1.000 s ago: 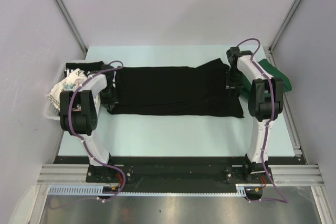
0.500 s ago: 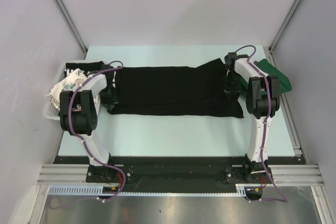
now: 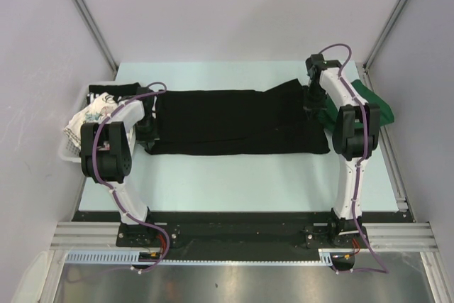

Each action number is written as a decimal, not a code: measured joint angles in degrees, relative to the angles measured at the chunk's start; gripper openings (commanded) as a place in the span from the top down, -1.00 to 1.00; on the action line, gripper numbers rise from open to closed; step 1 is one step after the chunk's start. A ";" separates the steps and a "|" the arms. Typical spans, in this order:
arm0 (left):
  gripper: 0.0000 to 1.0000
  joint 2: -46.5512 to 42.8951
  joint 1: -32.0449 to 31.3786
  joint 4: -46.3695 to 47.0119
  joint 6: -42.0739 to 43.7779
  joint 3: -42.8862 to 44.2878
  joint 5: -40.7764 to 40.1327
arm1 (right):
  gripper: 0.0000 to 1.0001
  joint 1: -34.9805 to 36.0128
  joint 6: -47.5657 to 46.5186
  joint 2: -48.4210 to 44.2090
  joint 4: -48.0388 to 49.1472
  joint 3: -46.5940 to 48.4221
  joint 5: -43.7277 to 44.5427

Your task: Fold and stack the t-shirts

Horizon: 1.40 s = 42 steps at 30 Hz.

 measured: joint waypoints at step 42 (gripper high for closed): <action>1.00 0.00 0.13 0.17 0.02 0.00 0.55 | 0.18 0.00 -0.44 0.92 -2.99 -4.28 -0.17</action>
